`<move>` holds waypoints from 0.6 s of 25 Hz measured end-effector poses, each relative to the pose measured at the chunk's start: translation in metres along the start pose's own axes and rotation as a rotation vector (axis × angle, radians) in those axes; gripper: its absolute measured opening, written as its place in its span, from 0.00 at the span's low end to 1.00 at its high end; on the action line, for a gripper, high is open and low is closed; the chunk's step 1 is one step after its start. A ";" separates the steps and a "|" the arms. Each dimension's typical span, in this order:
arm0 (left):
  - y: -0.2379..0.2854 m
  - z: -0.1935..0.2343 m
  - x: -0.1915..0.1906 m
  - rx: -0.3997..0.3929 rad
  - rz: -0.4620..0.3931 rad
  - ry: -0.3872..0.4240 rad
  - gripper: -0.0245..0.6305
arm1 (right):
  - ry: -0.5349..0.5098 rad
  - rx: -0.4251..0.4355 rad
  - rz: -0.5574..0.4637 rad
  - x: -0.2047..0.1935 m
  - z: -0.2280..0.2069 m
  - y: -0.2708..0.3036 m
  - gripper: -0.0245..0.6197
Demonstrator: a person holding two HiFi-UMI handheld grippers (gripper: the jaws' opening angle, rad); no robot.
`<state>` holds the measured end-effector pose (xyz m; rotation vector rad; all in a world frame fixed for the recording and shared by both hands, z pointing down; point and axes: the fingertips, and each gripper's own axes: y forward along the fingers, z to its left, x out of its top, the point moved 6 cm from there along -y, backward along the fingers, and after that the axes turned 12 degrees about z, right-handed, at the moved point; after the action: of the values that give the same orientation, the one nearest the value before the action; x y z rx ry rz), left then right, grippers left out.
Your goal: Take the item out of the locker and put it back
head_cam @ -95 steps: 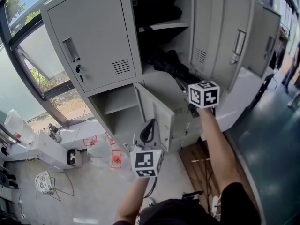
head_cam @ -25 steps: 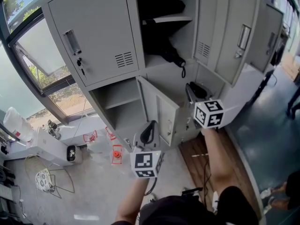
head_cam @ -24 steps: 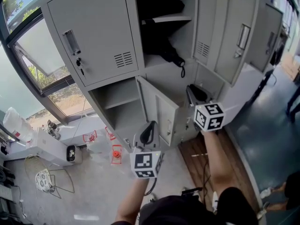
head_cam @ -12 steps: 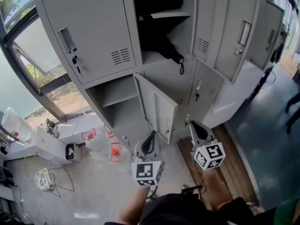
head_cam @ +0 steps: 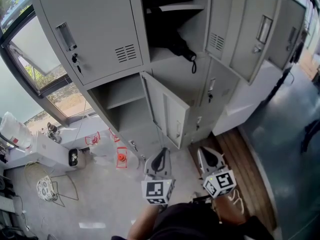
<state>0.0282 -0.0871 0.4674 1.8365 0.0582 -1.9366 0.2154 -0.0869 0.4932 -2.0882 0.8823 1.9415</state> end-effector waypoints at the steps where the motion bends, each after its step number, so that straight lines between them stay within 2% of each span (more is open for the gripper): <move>1: 0.000 0.000 -0.001 0.000 -0.001 0.002 0.03 | -0.003 -0.001 -0.003 -0.001 -0.001 0.000 0.03; 9: -0.002 0.001 -0.002 -0.001 -0.004 0.004 0.03 | 0.004 -0.015 -0.002 0.002 0.007 -0.004 0.03; 15: -0.003 0.000 -0.001 -0.005 -0.005 -0.011 0.03 | -0.053 -0.015 -0.008 -0.001 0.003 -0.005 0.03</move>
<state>0.0268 -0.0843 0.4671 1.8239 0.0634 -1.9481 0.2150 -0.0813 0.4926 -2.0354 0.8505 1.9951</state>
